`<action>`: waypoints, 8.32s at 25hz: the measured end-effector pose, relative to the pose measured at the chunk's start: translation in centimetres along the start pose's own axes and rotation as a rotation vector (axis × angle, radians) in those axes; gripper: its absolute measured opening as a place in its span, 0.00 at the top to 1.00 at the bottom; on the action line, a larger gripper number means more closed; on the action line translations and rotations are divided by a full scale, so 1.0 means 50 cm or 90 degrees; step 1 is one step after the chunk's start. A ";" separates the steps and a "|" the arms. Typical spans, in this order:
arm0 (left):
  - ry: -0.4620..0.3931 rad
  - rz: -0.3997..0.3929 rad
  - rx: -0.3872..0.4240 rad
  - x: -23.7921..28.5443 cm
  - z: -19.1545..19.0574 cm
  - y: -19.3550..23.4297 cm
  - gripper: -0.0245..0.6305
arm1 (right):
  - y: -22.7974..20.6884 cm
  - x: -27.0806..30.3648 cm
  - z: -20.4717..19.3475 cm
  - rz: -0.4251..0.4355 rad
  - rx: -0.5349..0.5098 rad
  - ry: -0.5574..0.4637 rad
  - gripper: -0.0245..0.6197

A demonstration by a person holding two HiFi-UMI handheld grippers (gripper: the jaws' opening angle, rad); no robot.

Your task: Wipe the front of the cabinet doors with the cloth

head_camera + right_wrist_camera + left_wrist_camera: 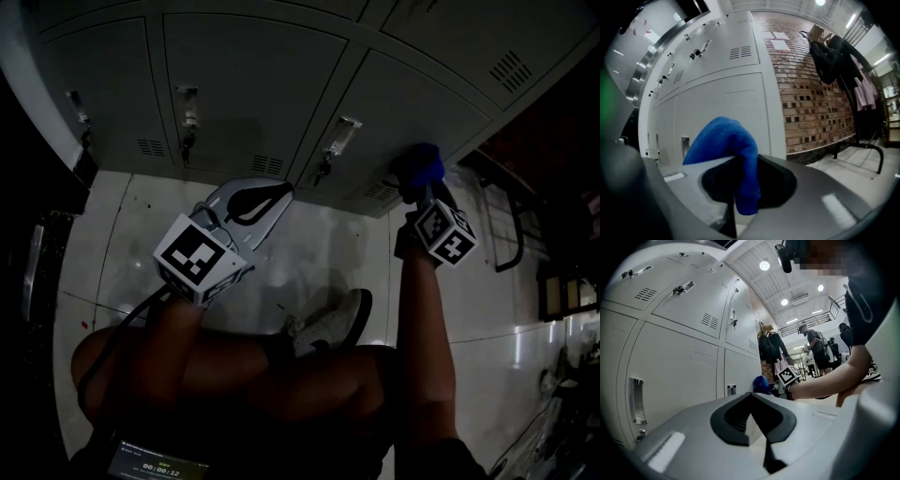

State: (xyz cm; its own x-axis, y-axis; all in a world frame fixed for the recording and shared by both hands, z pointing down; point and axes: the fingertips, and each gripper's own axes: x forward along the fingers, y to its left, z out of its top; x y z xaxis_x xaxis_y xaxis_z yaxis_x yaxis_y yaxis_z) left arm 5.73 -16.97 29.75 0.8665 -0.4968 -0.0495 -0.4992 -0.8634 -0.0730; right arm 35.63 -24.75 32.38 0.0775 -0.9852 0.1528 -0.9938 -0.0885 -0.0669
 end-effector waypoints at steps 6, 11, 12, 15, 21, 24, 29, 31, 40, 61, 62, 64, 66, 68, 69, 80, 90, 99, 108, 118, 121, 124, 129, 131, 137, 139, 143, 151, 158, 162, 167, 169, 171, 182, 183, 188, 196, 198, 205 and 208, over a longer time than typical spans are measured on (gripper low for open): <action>-0.008 0.003 0.000 -0.004 0.007 0.002 0.96 | 0.189 -0.005 -0.015 0.120 -0.056 0.006 0.85; -0.010 0.003 -0.001 -0.005 0.010 0.003 0.95 | 0.286 0.003 -0.078 0.199 -0.095 0.034 0.85; -0.010 0.003 -0.002 -0.005 0.009 0.003 0.95 | 0.299 0.005 -0.087 0.212 -0.101 0.037 0.85; -0.009 0.004 -0.002 -0.005 0.008 0.005 0.95 | 0.332 0.013 -0.109 0.250 -0.117 0.042 0.85; -0.006 0.005 -0.003 -0.005 0.003 0.004 0.95 | 0.343 0.050 -0.168 0.273 -0.129 0.087 0.85; -0.004 0.005 -0.004 -0.004 0.000 0.005 0.96 | 0.330 0.070 -0.181 0.266 -0.135 0.091 0.85; -0.001 0.006 -0.005 -0.003 -0.004 0.006 0.95 | 0.279 0.087 -0.168 0.228 -0.116 0.086 0.85; 0.000 0.006 -0.004 -0.003 -0.004 0.006 0.96 | 0.259 0.086 -0.168 0.216 -0.111 0.088 0.85; -0.002 0.003 -0.002 -0.003 0.001 0.003 0.95 | 0.147 0.078 -0.186 0.129 -0.053 0.113 0.85; -0.003 0.004 -0.004 -0.003 0.000 0.004 0.96 | -0.120 0.048 -0.214 -0.071 0.040 0.141 0.85; -0.004 0.004 -0.004 -0.003 0.000 0.004 0.96 | -0.123 0.047 -0.214 -0.075 0.037 0.141 0.85; -0.004 0.005 -0.004 -0.003 0.001 0.005 0.96 | -0.114 0.043 -0.212 -0.068 0.036 0.142 0.85; -0.003 0.008 -0.004 -0.004 -0.001 0.009 0.95 | -0.084 0.037 -0.199 -0.047 0.025 0.137 0.85; 0.000 0.012 -0.003 -0.005 -0.004 0.015 0.95 | -0.051 0.032 -0.168 -0.029 0.002 0.116 0.85; 0.000 0.015 -0.002 -0.005 -0.005 0.018 0.95 | -0.029 0.030 -0.149 -0.015 -0.004 0.102 0.85; -0.008 0.059 -0.006 -0.030 0.004 0.072 0.95 | 0.352 -0.015 -0.064 0.262 -0.066 0.004 0.85; -0.014 0.052 -0.009 -0.027 0.009 0.059 0.95 | 0.408 0.053 -0.278 0.282 -0.102 0.124 0.85; -0.014 0.052 -0.013 -0.027 0.006 0.061 0.96 | 0.363 0.090 -0.310 0.252 -0.143 0.140 0.85; -0.012 0.051 -0.011 -0.027 0.007 0.058 0.96 | 0.354 0.098 -0.308 0.230 -0.098 0.155 0.85; -0.009 0.051 -0.012 -0.027 0.003 0.058 0.95 | 0.255 0.107 -0.303 0.150 -0.078 0.176 0.85; -0.009 0.050 -0.012 -0.026 0.003 0.057 0.96 | 0.218 0.105 -0.297 0.126 -0.060 0.178 0.85; -0.011 0.049 -0.012 -0.026 0.003 0.055 0.96 | 0.184 0.099 -0.299 0.101 -0.057 0.183 0.85; -0.015 0.047 -0.017 -0.027 0.006 0.056 0.95 | 0.124 0.099 -0.306 0.060 -0.048 0.189 0.85; -0.016 0.048 -0.018 -0.027 0.007 0.056 0.95 | 0.096 0.099 -0.308 0.044 -0.045 0.191 0.85; -0.014 0.048 -0.018 -0.026 0.005 0.056 0.96 | 0.014 0.084 -0.300 -0.024 -0.016 0.194 0.85; -0.014 0.046 -0.019 -0.026 0.004 0.055 0.95 | -0.018 0.077 -0.305 -0.047 -0.016 0.202 0.85; -0.013 0.047 -0.018 -0.026 0.004 0.056 0.95 | -0.056 0.076 -0.293 -0.074 -0.051 0.195 0.85; -0.010 0.048 -0.016 -0.027 0.001 0.057 0.95 | -0.076 0.071 -0.291 -0.094 -0.048 0.201 0.85; -0.010 0.048 -0.016 -0.026 0.000 0.057 0.95 | -0.091 0.059 -0.284 -0.106 -0.042 0.198 0.85; -0.010 0.050 -0.017 -0.026 0.000 0.060 0.96 | -0.061 0.046 -0.239 -0.085 -0.018 0.167 0.85; -0.009 0.050 -0.019 -0.027 0.001 0.062 0.95 | 0.023 0.034 -0.132 -0.020 -0.029 0.080 0.85; -0.007 0.051 -0.019 -0.027 -0.001 0.064 0.96 | 0.078 0.026 -0.093 0.018 -0.039 0.046 0.85; -0.005 0.052 -0.018 -0.029 -0.003 0.067 0.95 | 0.137 0.019 -0.063 0.065 -0.064 0.015 0.85; 0.003 0.064 -0.013 -0.034 -0.007 0.084 0.95 | 0.395 -0.050 -0.014 0.300 -0.080 -0.047 0.85; 0.005 0.066 -0.012 -0.035 -0.007 0.086 0.95 | 0.415 -0.057 -0.015 0.324 -0.079 -0.049 0.85; 0.017 0.078 -0.005 -0.041 -0.027 0.112 0.96 | 0.502 -0.088 -0.037 0.435 -0.081 -0.053 0.85; 0.026 0.091 -0.020 -0.050 -0.058 0.129 0.95 | 0.532 -0.103 -0.038 0.452 -0.107 -0.077 0.85; 0.027 0.090 -0.018 -0.051 -0.059 0.128 0.95 | 0.531 -0.103 -0.033 0.450 -0.106 -0.081 0.85; 0.023 0.089 -0.008 -0.048 -0.056 0.122 0.95 | 0.536 -0.108 -0.030 0.459 -0.117 -0.081 0.85; 0.021 0.089 -0.005 -0.046 -0.054 0.121 0.95 | 0.539 -0.108 -0.034 0.463 -0.125 -0.079 0.85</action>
State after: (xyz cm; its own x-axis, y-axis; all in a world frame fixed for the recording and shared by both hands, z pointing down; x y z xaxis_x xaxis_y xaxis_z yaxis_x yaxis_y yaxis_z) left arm 0.74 -21.29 32.13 0.7880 -0.6151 -0.0262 -0.6155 -0.7859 -0.0593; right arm 8.31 -21.56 31.45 -0.6053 -0.7957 0.0238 -0.7929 0.6053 0.0701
